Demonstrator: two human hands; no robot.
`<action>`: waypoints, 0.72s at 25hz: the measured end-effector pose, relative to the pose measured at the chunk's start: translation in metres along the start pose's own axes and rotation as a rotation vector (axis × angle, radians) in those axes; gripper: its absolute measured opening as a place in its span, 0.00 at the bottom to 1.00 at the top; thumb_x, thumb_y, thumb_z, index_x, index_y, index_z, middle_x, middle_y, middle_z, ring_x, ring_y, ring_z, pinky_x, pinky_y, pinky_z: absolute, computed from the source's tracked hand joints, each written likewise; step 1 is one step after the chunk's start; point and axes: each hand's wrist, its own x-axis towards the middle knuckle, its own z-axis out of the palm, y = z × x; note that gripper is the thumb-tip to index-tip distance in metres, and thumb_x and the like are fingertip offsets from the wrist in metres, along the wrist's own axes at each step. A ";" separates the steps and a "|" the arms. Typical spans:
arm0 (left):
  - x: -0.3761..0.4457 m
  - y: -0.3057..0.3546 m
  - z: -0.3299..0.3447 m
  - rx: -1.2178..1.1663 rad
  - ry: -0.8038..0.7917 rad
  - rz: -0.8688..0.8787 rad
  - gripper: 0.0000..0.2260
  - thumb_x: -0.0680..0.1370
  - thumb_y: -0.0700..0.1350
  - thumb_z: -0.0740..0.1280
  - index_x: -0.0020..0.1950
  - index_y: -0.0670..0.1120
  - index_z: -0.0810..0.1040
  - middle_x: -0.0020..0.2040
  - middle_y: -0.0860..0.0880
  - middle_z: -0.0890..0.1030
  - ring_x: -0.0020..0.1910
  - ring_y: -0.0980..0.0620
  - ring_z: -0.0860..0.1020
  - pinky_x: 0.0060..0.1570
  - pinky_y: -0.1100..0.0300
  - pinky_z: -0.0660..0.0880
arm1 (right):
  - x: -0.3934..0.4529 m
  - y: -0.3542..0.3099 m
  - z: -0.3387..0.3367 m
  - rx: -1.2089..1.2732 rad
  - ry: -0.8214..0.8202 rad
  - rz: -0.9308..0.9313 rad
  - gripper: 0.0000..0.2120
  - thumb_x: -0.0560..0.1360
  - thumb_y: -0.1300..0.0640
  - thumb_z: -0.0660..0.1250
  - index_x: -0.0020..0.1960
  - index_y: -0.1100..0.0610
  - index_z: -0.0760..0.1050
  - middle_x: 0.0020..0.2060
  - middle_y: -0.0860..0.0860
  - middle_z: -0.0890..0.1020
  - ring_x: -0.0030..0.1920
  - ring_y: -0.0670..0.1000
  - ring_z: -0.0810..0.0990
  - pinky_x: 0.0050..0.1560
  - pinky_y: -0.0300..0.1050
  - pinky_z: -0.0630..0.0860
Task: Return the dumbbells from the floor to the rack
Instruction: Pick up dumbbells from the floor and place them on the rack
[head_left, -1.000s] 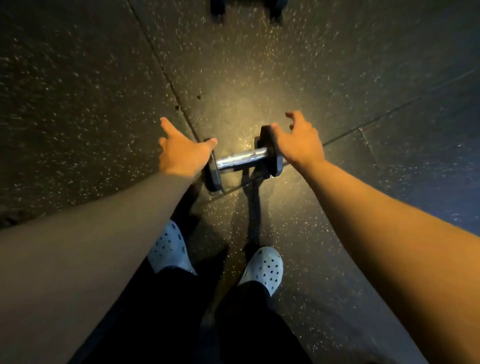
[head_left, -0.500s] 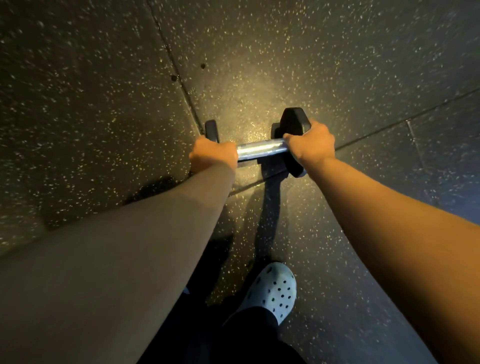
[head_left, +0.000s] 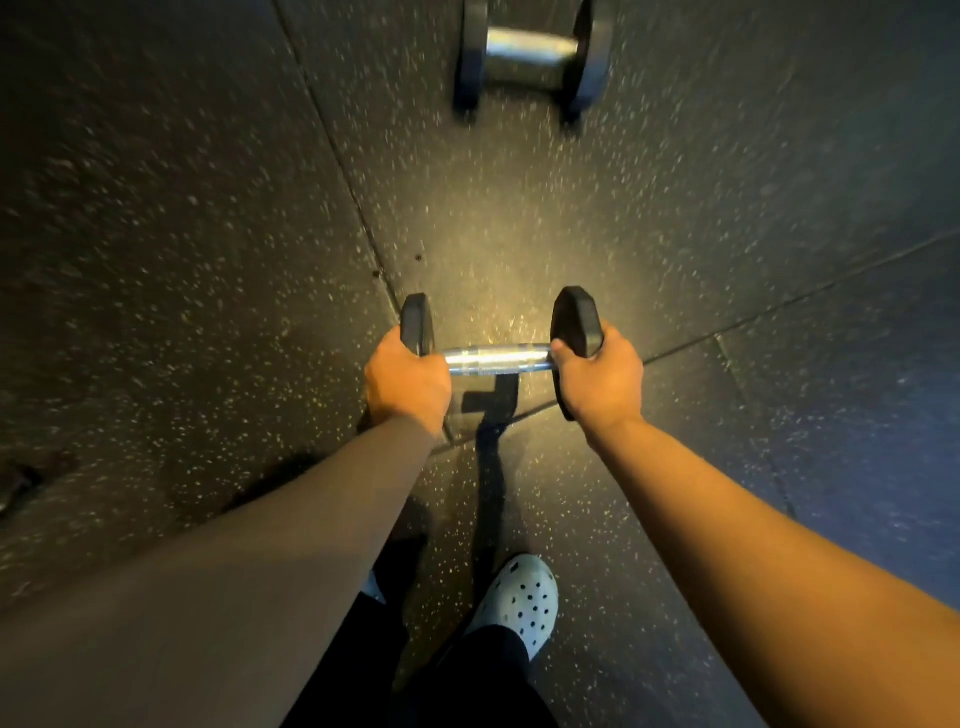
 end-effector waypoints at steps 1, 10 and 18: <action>-0.013 0.021 -0.019 -0.020 -0.002 0.037 0.09 0.80 0.39 0.67 0.59 0.41 0.80 0.48 0.45 0.80 0.44 0.47 0.77 0.41 0.57 0.72 | -0.012 -0.023 -0.014 0.018 0.022 -0.017 0.15 0.78 0.56 0.69 0.64 0.58 0.76 0.47 0.50 0.79 0.49 0.51 0.79 0.48 0.43 0.73; -0.182 0.200 -0.212 -0.213 0.069 0.291 0.19 0.79 0.36 0.68 0.70 0.44 0.78 0.57 0.45 0.82 0.55 0.46 0.80 0.61 0.52 0.76 | -0.184 -0.235 -0.156 0.228 0.170 -0.207 0.18 0.77 0.57 0.70 0.67 0.55 0.76 0.49 0.47 0.79 0.49 0.47 0.77 0.49 0.37 0.68; -0.348 0.274 -0.358 -0.359 0.308 0.507 0.18 0.79 0.40 0.69 0.70 0.43 0.78 0.59 0.42 0.82 0.58 0.44 0.80 0.63 0.47 0.77 | -0.343 -0.354 -0.259 0.442 0.142 -0.429 0.18 0.77 0.57 0.70 0.66 0.53 0.76 0.52 0.48 0.81 0.53 0.49 0.79 0.55 0.42 0.73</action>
